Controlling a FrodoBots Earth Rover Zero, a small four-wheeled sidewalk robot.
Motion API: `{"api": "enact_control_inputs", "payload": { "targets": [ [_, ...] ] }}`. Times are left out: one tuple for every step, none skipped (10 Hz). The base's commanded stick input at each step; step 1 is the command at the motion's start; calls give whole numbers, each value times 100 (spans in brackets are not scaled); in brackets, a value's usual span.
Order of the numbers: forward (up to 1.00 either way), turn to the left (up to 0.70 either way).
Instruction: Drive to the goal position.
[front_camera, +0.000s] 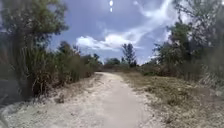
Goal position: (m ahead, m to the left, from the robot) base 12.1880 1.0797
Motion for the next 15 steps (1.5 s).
{"api": "enact_control_inputs", "payload": {
  "targets": [
    [50, 0],
    [50, 0],
    [50, 0],
    [50, 0],
    [50, 0],
    [50, 0],
    [50, 0],
    [50, 0],
    [50, 0],
    [50, 0],
    [50, 0],
    [50, 0],
    [50, 0],
    [50, 0],
    [50, 0]
  ]
}}
